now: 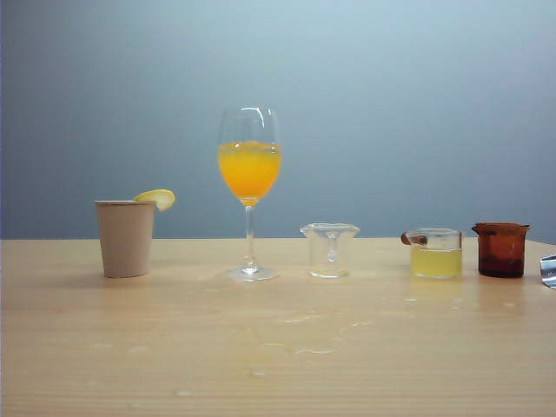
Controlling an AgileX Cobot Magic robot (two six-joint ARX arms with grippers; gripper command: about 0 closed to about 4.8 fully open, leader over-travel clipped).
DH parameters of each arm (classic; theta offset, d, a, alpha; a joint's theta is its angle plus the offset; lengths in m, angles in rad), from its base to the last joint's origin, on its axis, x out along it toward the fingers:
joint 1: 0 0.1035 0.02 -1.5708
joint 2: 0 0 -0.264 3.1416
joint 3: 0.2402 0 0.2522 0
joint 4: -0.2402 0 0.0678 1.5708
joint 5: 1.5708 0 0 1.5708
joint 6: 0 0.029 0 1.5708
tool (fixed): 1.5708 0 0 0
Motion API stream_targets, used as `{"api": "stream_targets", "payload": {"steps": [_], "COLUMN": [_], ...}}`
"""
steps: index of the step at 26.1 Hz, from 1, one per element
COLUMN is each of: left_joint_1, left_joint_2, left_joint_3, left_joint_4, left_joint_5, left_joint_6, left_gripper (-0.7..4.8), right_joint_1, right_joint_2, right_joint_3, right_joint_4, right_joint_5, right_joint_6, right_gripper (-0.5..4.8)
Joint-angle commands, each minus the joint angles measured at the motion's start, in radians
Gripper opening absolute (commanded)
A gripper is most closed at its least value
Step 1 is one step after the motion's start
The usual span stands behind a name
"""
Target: Pick up the third measuring cup from the left, pour the pineapple juice inside into the goblet, and finally put the measuring cup back in its original place.
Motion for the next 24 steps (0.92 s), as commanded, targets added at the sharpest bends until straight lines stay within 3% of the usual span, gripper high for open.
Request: {"api": "stream_targets", "payload": {"steps": [1, 7, 12, 17, 20, 24], "left_joint_1": [0.002, 0.001, -0.017, -0.173, -0.298, -0.434], "left_joint_2": [0.065, 0.395, 0.634, 0.785, 0.854, 0.890], "left_joint_3": [0.105, 0.395, 0.600, 0.729, 0.782, 0.804], "left_joint_4": [-0.023, -0.028, -0.029, -0.060, -0.090, -0.157], "left_joint_5": [-0.002, 0.014, 0.161, 0.163, 0.163, 0.150], "left_joint_6": [-0.005, -0.005, -0.013, -0.022, -0.024, -0.024], "left_gripper": [-0.05, -0.05, -0.05, -0.05, -0.05, -0.05], "right_joint_1": [0.002, 0.007, 0.077, 0.197, 0.303, 0.372], "right_joint_2": [0.081, 0.313, 0.439, 0.538, 0.608, 0.687], "right_joint_3": [0.093, 0.294, 0.351, 0.352, 0.352, 0.351], "right_joint_4": [0.006, 0.011, 0.108, 0.140, 0.172, 0.205], "right_joint_5": [0.001, -0.084, -0.087, -0.061, 0.054, 0.062], "right_joint_6": [0.003, 0.004, 0.004, 0.004, 0.004, 0.005], "right_gripper": [-0.06, -0.06, -0.06, -0.06, -0.06, -0.06]}}
